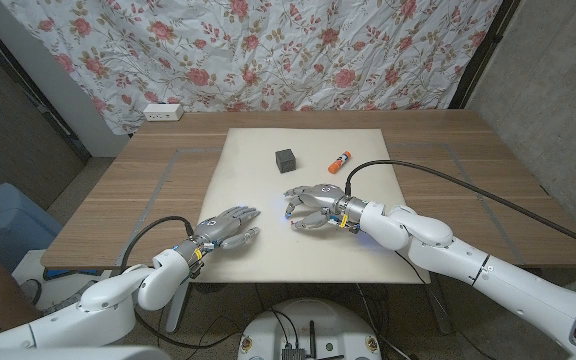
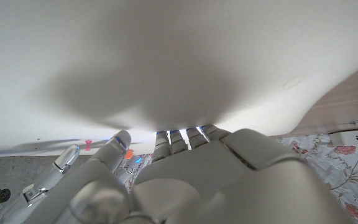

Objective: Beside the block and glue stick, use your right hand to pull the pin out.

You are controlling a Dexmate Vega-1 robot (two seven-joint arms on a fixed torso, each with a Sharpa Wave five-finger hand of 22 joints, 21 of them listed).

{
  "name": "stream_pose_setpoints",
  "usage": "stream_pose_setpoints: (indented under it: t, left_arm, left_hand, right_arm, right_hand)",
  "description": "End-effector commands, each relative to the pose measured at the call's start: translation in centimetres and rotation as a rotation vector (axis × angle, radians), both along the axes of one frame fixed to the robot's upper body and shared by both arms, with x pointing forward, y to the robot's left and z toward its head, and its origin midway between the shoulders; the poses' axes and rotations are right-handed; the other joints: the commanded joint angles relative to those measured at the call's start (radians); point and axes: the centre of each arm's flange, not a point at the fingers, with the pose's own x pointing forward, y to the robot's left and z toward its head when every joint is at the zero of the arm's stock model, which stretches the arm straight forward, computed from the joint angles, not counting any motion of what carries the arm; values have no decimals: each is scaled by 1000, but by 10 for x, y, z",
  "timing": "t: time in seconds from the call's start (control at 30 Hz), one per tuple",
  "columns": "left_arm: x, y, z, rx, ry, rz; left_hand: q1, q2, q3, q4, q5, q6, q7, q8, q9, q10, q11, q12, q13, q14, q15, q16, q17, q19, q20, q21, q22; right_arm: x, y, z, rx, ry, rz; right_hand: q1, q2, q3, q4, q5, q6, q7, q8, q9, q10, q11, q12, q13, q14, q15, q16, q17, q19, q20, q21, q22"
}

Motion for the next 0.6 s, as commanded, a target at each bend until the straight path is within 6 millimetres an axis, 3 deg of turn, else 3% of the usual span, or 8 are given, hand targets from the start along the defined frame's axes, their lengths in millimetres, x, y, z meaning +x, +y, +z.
stream_pose_setpoints:
  t: [0.03,0.6]
  left_arm:
    - [-1,2,1,2,-6,10]
    - [0,2,1,6,-7,11]
  left_hand:
    - [13,90,9,-1,-2,14,-2,6,5,9,1,7,6,4,-35,6,6,14,-79,7,5]
    - [19,91,20,-9,-4,21,-11,7,5,11,0,6,6,5,-34,5,6,16,-79,7,5]
  right_arm:
    - [1,-7,-5,31,-8,2]
    - [5,-7,-8,70,-2,18]
  right_hand:
    - [18,-4,-2,-4,2,21,0,11,2,18,0,9,1,11,-4,7,5,14,-2,4,2]
    - [42,-2,-6,-5,2,90,-1,39,7,43,2,10,1,23,-15,11,6,31,-8,4,2]
